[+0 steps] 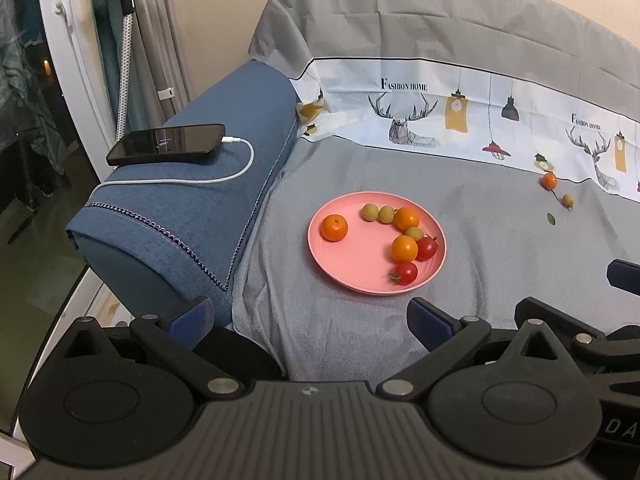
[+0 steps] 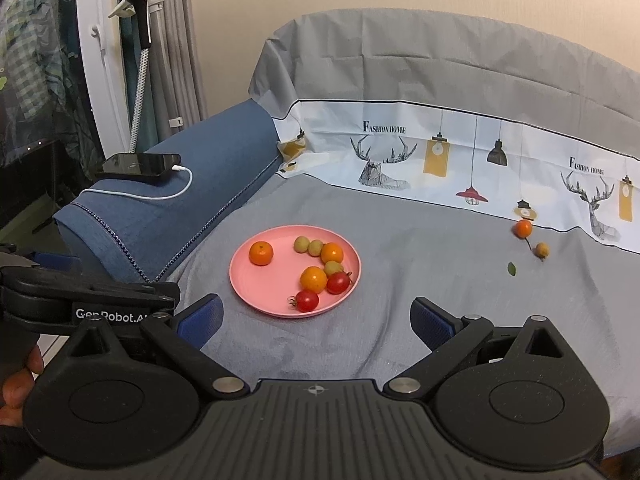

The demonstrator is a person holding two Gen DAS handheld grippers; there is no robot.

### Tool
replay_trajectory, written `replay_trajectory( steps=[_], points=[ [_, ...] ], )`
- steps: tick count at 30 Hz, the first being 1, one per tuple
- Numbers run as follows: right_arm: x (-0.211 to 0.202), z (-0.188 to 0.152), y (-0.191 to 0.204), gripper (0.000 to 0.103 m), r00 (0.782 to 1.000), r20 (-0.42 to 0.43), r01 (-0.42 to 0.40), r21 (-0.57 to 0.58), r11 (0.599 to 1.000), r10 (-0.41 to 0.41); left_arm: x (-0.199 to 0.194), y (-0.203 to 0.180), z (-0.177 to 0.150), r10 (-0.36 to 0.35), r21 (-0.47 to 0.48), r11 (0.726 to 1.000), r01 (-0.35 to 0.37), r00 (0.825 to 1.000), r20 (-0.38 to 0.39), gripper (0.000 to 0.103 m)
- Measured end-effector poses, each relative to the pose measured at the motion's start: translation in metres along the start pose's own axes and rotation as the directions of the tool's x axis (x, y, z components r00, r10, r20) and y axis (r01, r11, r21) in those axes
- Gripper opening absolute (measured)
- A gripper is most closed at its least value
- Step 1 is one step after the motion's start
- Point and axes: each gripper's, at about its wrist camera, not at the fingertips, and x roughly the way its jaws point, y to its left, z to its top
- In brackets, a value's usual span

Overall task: Organize fruits
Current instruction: 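Lift both tools away from the pink plate, then grasp the loose tangerine with the left tool while the right tool grasps the yellow fruit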

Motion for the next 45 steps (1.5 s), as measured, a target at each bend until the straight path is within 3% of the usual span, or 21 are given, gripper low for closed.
replay_trajectory(
  steps=[18,27,32,39,43,45],
  points=[
    [0.028,-0.001,-0.018,0.100,0.999,-0.042,0.003,0.065,0.998,0.000,0.029,-0.013,0.010,0.030,0.068,0.997,-0.025,0.997,-0.069,0.103],
    [0.052,-0.007,-0.077,0.102,0.995,-0.066,0.090,0.198,0.976,-0.078,0.067,-0.055,0.033,0.038,0.166,0.986,-0.017,0.991,-0.129,0.103],
    [0.072,-0.011,-0.139,0.102,0.976,-0.081,0.216,0.279,0.936,-0.201,0.097,-0.099,0.065,0.000,0.204,0.979,0.028,0.991,-0.137,0.103],
    [0.118,-0.003,-0.253,0.102,0.918,-0.086,0.394,0.322,0.861,-0.387,0.157,-0.206,0.128,-0.146,0.267,0.948,0.174,0.982,-0.123,0.103],
    [0.162,-0.001,-0.314,0.102,0.897,-0.103,0.441,0.289,0.850,-0.430,0.207,-0.280,0.161,-0.233,0.305,0.914,0.269,0.961,-0.151,0.103],
    [0.190,-0.004,-0.343,0.102,0.904,-0.118,0.428,0.270,0.863,-0.411,0.231,-0.313,0.171,-0.259,0.315,0.901,0.299,0.952,-0.163,0.103]
  ],
)
